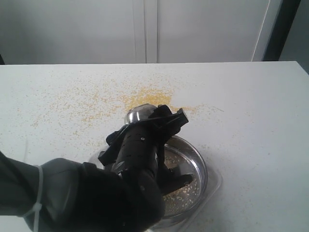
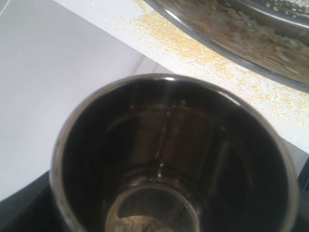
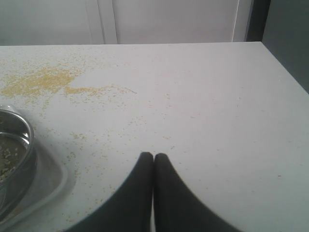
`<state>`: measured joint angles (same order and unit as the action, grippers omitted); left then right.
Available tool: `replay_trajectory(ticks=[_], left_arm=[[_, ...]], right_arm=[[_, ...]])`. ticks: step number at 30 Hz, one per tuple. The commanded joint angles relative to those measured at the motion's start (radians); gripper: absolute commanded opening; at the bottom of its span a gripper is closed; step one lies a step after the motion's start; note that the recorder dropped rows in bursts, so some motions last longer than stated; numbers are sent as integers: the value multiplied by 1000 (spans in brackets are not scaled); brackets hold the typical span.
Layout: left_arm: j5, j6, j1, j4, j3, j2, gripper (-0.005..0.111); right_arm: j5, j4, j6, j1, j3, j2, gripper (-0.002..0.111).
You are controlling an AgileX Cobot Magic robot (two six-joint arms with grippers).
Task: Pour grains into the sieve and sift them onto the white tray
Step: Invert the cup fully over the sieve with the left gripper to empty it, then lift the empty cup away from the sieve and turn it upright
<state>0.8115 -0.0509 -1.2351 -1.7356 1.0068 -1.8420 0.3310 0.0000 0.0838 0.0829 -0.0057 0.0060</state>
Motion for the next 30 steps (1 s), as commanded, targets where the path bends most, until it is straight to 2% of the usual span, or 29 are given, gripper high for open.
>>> replay_trajectory(ticks=[1, 3, 5, 7, 9, 12, 17, 24, 27, 30], left_arm=[[-30, 87, -9, -9, 6, 13, 0], [16, 51, -15, -9, 6, 18, 0], [9, 129, -35, -9, 6, 29, 0], [-19, 160, 2, -9, 6, 31, 0], [22, 216, 23, -9, 6, 33, 0], [106, 505, 25, -9, 6, 62, 0], [116, 870, 43, -9, 6, 131, 0], [-17, 1136, 107, -9, 6, 203, 0], [-163, 1267, 182, -9, 6, 245, 0], [-237, 1450, 259, -9, -3, 273, 0]], right_arm=[[-15, 0, 0, 6, 6, -6, 0], [-15, 0, 0, 6, 6, -6, 0], [-13, 0, 0, 6, 6, -6, 0], [-11, 0, 0, 6, 6, -6, 0], [-11, 0, 0, 6, 6, -6, 0], [-11, 0, 0, 6, 6, -6, 0], [-11, 0, 0, 6, 6, -6, 0], [-11, 0, 0, 6, 6, -6, 0], [-11, 0, 0, 6, 6, -6, 0], [-11, 0, 0, 6, 6, -6, 0]])
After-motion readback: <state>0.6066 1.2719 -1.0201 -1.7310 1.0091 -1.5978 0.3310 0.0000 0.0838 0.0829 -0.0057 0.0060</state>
